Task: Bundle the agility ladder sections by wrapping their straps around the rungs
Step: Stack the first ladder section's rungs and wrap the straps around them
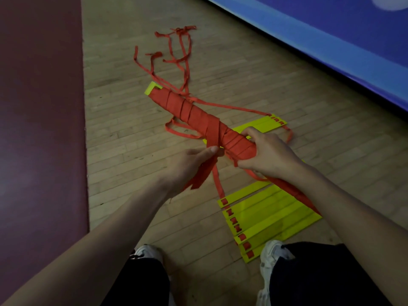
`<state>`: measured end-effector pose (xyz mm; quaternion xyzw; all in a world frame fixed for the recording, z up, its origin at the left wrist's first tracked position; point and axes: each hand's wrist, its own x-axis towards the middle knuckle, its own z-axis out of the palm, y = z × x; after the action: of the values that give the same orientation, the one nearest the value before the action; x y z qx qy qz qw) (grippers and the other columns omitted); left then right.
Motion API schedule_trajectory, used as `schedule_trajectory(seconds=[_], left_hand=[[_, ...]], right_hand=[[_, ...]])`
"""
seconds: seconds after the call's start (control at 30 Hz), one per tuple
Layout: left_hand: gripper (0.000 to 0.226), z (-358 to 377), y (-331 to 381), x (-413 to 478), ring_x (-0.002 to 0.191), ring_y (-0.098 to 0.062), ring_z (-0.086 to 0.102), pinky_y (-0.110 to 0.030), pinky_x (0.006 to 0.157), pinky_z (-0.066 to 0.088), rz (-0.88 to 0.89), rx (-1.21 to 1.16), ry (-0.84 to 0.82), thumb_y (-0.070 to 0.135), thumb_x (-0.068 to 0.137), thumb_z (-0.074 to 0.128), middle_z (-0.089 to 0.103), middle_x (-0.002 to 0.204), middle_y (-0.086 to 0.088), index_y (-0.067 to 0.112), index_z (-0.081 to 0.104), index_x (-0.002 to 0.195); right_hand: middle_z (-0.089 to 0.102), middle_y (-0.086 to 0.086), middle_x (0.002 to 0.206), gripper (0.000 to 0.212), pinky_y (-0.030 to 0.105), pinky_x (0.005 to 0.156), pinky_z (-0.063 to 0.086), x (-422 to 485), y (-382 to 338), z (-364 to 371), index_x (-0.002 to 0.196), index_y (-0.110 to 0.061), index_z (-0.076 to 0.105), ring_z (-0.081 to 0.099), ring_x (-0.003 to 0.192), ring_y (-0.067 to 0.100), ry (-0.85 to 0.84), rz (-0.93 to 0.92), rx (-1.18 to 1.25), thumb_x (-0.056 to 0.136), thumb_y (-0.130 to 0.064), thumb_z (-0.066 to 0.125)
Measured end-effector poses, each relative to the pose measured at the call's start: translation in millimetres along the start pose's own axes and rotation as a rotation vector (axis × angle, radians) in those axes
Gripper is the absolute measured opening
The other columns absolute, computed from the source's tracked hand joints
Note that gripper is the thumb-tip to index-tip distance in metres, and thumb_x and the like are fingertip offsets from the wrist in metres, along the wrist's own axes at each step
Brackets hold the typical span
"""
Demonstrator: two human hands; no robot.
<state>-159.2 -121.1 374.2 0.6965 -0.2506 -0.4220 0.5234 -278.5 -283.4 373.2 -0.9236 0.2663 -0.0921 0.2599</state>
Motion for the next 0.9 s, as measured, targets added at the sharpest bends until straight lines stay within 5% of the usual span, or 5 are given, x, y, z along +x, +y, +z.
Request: schedule_trajectory(seconds=[0.13,0.37,0.5,0.73,0.9], left_hand=[[0.04,-0.1,-1.7,0.2,0.084,-0.022,0.052,-0.036,0.074,0.037,0.083,0.055,0.018,0.049,0.081,0.065,0.058,0.092,-0.012,0.013,0.074,0.096],[0.014,8.2,-4.4,5.7,0.077,-0.015,0.069,-0.026,0.082,0.053,0.072,-0.369,0.15,0.014,0.091,0.06,0.07,0.084,-0.008,0.003,0.069,0.094],[0.013,7.7,0.1,5.3,0.064,-0.01,0.068,-0.021,0.066,0.056,0.131,-0.393,0.103,0.006,0.095,0.052,0.07,0.071,-0.002,0.004,0.065,0.094],[0.013,8.7,1.1,3.7,0.041,-0.011,0.052,-0.022,0.044,0.046,0.176,-0.461,0.132,0.005,0.095,0.052,0.065,0.061,-0.005,0.007,0.04,0.095],[0.013,-0.3,0.7,4.8,0.05,-0.008,0.055,-0.02,0.051,0.046,0.104,-0.257,0.012,0.009,0.095,0.052,0.067,0.066,0.001,0.004,0.06,0.087]], right_hand=[[0.07,-0.003,0.081,0.06,0.04,0.069,0.055,-1.3,-3.1,-2.1,0.107,-0.034,0.051,0.066,0.075,0.022,-0.003,0.014,0.065,0.052,-0.046,0.072],[0.055,-0.012,0.072,0.052,0.014,0.059,0.043,-6.2,-14.4,-8.3,0.112,-0.018,0.055,0.067,0.09,0.027,0.018,0.016,0.208,0.067,-0.018,0.082],[0.054,-0.004,0.094,0.056,0.015,0.068,0.035,-2.2,-10.4,-9.6,0.116,-0.015,0.059,0.058,0.107,0.015,0.011,0.03,0.26,0.067,-0.021,0.084],[0.064,-0.004,0.097,0.041,0.036,0.084,0.054,1.1,-8.0,-4.9,0.084,-0.035,0.056,0.066,0.094,0.016,-0.024,0.165,0.475,0.06,-0.024,0.087],[0.069,0.004,0.092,0.032,0.022,0.058,0.048,-2.8,-11.2,-9.7,0.086,-0.024,0.059,0.065,0.07,0.015,-0.091,0.194,0.645,0.068,-0.013,0.082]])
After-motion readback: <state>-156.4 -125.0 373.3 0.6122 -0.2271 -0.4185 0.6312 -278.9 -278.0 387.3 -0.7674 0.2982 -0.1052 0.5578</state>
